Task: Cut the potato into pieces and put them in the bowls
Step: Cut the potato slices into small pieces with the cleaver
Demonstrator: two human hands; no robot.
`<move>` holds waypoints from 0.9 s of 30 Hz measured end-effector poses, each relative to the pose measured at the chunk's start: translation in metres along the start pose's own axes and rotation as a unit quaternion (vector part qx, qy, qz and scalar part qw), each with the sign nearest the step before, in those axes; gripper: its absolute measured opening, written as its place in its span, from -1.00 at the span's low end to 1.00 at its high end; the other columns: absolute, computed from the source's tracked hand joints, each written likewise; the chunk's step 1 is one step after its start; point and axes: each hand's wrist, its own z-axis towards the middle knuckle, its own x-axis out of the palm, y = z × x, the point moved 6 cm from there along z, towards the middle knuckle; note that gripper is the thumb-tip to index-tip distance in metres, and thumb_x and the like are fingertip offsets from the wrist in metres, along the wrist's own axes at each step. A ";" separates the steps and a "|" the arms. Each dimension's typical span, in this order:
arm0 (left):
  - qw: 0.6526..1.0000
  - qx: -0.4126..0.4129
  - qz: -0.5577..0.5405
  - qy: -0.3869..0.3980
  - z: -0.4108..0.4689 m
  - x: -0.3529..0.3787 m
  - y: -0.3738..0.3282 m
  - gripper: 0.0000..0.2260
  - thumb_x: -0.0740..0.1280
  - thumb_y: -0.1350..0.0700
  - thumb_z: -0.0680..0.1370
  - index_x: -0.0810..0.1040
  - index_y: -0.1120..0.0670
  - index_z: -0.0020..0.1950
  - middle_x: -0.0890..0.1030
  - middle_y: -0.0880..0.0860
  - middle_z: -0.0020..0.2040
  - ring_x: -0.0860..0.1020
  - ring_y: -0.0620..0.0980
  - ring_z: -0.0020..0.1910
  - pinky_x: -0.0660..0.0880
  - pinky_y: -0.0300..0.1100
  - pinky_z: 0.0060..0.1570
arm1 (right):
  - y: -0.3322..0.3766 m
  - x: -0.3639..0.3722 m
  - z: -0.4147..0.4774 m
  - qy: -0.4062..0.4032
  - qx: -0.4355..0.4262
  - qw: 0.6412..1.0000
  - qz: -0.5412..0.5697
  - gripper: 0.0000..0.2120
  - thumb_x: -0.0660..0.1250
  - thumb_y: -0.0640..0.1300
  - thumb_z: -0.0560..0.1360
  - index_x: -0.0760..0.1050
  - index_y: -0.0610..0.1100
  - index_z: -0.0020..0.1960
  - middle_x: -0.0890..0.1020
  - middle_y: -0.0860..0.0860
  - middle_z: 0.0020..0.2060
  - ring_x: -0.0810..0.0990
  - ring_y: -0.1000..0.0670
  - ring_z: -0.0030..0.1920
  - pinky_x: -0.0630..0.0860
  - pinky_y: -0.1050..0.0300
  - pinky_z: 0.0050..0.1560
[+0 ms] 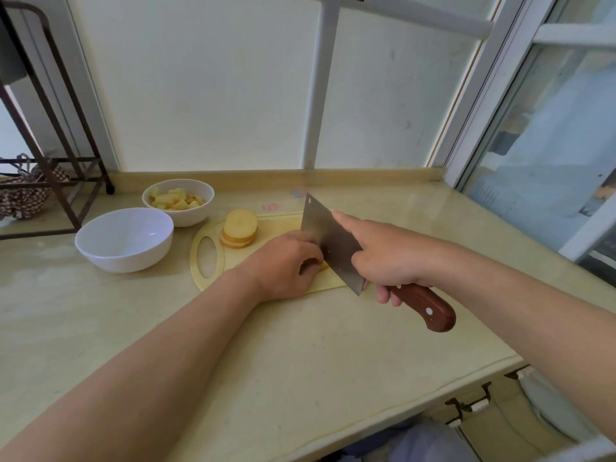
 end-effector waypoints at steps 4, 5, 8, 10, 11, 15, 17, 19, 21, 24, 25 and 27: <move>1.000 -0.001 -0.007 -0.006 -0.001 0.001 0.003 -0.87 0.34 0.17 0.44 0.69 0.13 -0.12 0.61 0.04 -0.14 0.56 0.05 -0.17 0.53 -0.06 -0.12 | 0.008 0.010 0.008 -0.014 -0.007 1.000 -0.011 -0.15 0.05 -0.30 0.57 -0.19 0.31 0.66 0.65 -0.21 -0.30 0.59 -0.12 -0.49 0.60 0.08 -0.44; 1.000 -0.003 -0.010 -0.006 -0.001 0.001 0.004 -0.86 0.34 0.17 0.43 0.69 0.12 -0.11 0.62 0.04 -0.15 0.57 0.05 -0.17 0.53 -0.07 -0.13 | 0.011 0.013 0.012 -0.018 -0.010 1.000 -0.010 -0.15 0.05 -0.30 0.57 -0.20 0.30 0.66 0.66 -0.22 -0.25 0.64 -0.15 -0.44 0.63 0.05 -0.42; 1.000 -0.006 -0.015 -0.005 -0.001 0.001 0.004 -0.85 0.35 0.17 0.42 0.70 0.12 -0.10 0.63 0.03 -0.14 0.58 0.05 -0.17 0.54 -0.09 -0.15 | 0.017 0.014 0.027 -0.031 -0.018 0.999 -0.002 -0.14 0.06 -0.31 0.55 -0.19 0.27 0.67 0.65 -0.24 -0.14 0.73 -0.24 -0.29 0.66 -0.01 -0.36; 1.000 -0.004 -0.018 -0.004 -0.001 0.000 0.003 -0.83 0.32 0.14 0.43 0.71 0.12 -0.11 0.64 0.02 -0.14 0.58 0.03 -0.18 0.54 -0.10 -0.15 | 0.016 0.011 0.030 -0.031 -0.015 0.999 0.005 -0.14 0.05 -0.32 0.55 -0.19 0.27 0.67 0.66 -0.24 -0.14 0.68 -0.19 -0.34 0.65 0.01 -0.36; 1.000 -0.002 -0.020 -0.005 -0.002 -0.001 0.003 -0.81 0.30 0.12 0.44 0.70 0.12 -0.12 0.64 0.02 -0.14 0.58 0.02 -0.19 0.54 -0.10 -0.16 | 0.014 0.011 0.030 -0.031 -0.013 0.999 0.012 -0.14 0.05 -0.31 0.55 -0.19 0.29 0.66 0.67 -0.24 -0.13 0.66 -0.17 -0.34 0.65 0.02 -0.36; 1.000 -0.006 -0.004 -0.012 -0.005 -0.006 0.001 -0.84 0.29 0.16 0.41 0.67 0.14 -0.23 0.62 0.02 -0.20 0.55 0.01 -0.26 0.53 -0.08 -0.24 | 0.004 0.011 0.025 -0.026 -0.006 0.999 0.038 -0.14 0.02 -0.31 0.55 -0.17 0.35 0.65 0.69 -0.24 -0.08 0.64 -0.14 -0.36 0.62 0.06 -0.39; 1.000 -0.011 0.004 -0.020 -0.005 -0.008 0.003 -0.87 0.32 0.19 0.39 0.67 0.13 -0.25 0.62 0.01 -0.22 0.56 0.02 -0.27 0.54 -0.09 -0.25 | 0.001 0.010 0.020 -0.019 -0.008 0.999 0.037 -0.14 0.02 -0.31 0.56 -0.17 0.37 0.64 0.68 -0.25 -0.10 0.62 -0.11 -0.40 0.59 0.08 -0.41; 1.000 -0.013 0.005 -0.022 -0.004 -0.009 0.005 -0.87 0.32 0.18 0.39 0.67 0.12 -0.25 0.63 0.01 -0.21 0.56 0.02 -0.26 0.54 -0.11 -0.24 | -0.001 0.011 0.013 -0.012 -0.009 0.999 0.036 -0.15 0.03 -0.30 0.57 -0.17 0.38 0.64 0.67 -0.24 -0.14 0.61 -0.07 -0.46 0.58 0.09 -0.43; 1.000 -0.012 0.008 -0.017 -0.004 -0.008 0.005 -0.86 0.31 0.16 0.39 0.68 0.12 -0.25 0.63 0.00 -0.21 0.56 0.01 -0.26 0.54 -0.11 -0.23 | -0.003 0.011 0.008 -0.013 -0.007 0.999 0.036 -0.16 0.04 -0.29 0.58 -0.17 0.38 0.63 0.67 -0.23 -0.19 0.59 -0.04 -0.50 0.58 0.10 -0.43; 1.000 -0.008 0.003 -0.015 -0.004 -0.008 0.004 -0.84 0.30 0.15 0.40 0.68 0.11 -0.25 0.63 0.00 -0.20 0.56 0.01 -0.25 0.54 -0.12 -0.22 | 0.002 0.011 0.009 -0.031 -0.015 0.999 0.037 -0.14 0.04 -0.30 0.55 -0.14 0.35 0.64 0.61 -0.16 -0.09 0.63 -0.05 -0.46 0.60 0.09 -0.43; 1.000 -0.007 0.003 -0.016 -0.004 -0.008 0.003 -0.83 0.29 0.14 0.40 0.67 0.11 -0.25 0.63 -0.01 -0.20 0.56 0.00 -0.25 0.54 -0.13 -0.23 | 0.004 0.011 0.011 -0.039 -0.019 0.998 0.039 -0.14 0.04 -0.31 0.54 -0.13 0.35 0.65 0.57 -0.11 -0.06 0.64 -0.05 -0.45 0.59 0.10 -0.43; 1.000 -0.006 0.004 -0.017 -0.004 -0.008 0.003 -0.80 0.26 0.10 0.40 0.67 0.11 -0.25 0.63 -0.01 -0.20 0.55 -0.01 -0.26 0.53 -0.14 -0.24 | 0.006 0.010 0.015 -0.052 -0.025 0.998 0.040 -0.13 0.03 -0.32 0.53 -0.10 0.33 0.66 0.54 -0.08 -0.03 0.64 -0.04 -0.44 0.59 0.10 -0.43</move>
